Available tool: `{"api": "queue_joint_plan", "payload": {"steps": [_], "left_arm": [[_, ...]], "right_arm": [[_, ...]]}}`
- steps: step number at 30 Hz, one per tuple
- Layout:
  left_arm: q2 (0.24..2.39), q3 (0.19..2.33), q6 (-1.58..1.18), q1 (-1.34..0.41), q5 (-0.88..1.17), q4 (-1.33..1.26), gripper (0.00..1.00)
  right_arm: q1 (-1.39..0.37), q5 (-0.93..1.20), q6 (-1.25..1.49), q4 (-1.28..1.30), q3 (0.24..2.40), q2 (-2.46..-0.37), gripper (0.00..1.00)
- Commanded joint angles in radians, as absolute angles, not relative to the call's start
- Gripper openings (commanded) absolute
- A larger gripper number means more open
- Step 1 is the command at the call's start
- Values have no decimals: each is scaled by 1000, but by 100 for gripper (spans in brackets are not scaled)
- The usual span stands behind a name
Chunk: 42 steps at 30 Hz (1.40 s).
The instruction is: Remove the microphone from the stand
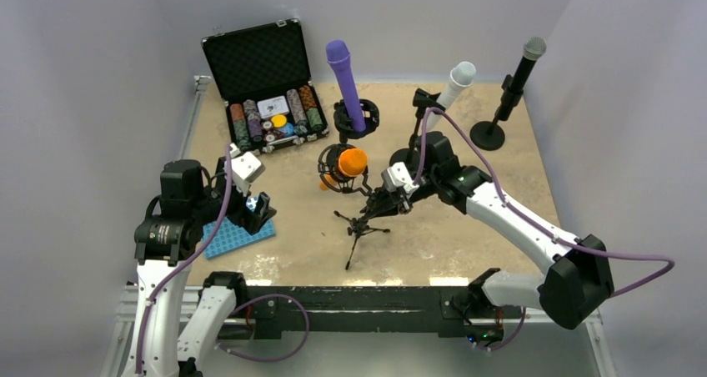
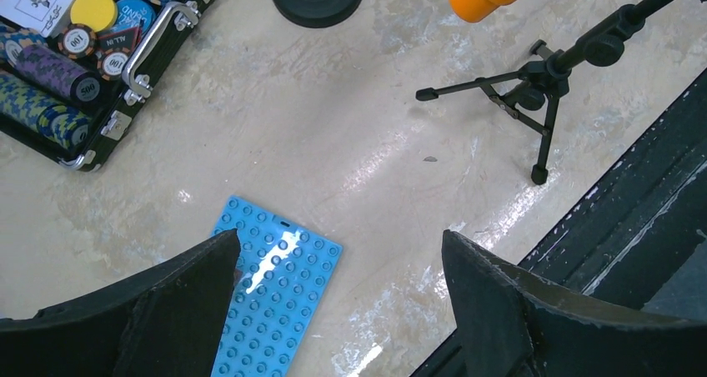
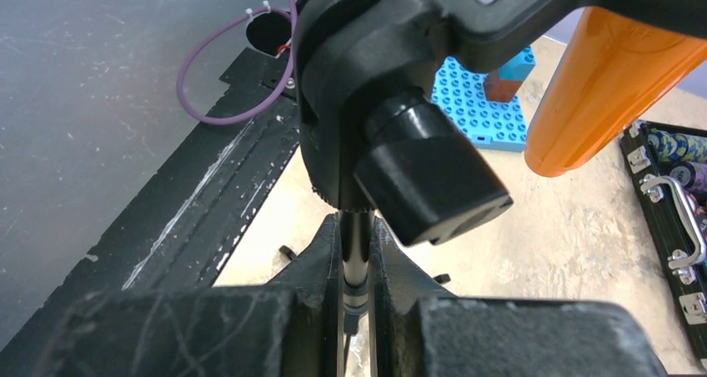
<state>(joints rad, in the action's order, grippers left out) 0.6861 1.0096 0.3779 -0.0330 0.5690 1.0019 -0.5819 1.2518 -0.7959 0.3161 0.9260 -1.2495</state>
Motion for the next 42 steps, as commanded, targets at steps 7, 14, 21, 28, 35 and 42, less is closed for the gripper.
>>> {"api": "queue_joint_plan", "payload": {"steps": [7, 14, 21, 28, 35, 42], "left_arm": [[681, 996, 401, -32, 594, 935, 94], [667, 993, 407, -32, 603, 939, 94], [664, 1004, 429, -32, 627, 971, 94], [682, 1016, 462, -32, 664, 992, 93], [692, 1009, 466, -32, 692, 962, 93], [726, 1015, 483, -32, 739, 949, 93]], "right_arm": [[-563, 1161, -875, 565, 1024, -1280, 0], [-554, 1163, -968, 719, 1089, -1301, 0], [-522, 1140, -1117, 859, 1062, -1268, 0], [-511, 1106, -1089, 870, 1092, -1275, 5], [-511, 1042, -910, 776, 1104, -1257, 47], [-511, 938, -821, 718, 1077, -1178, 78]]}}
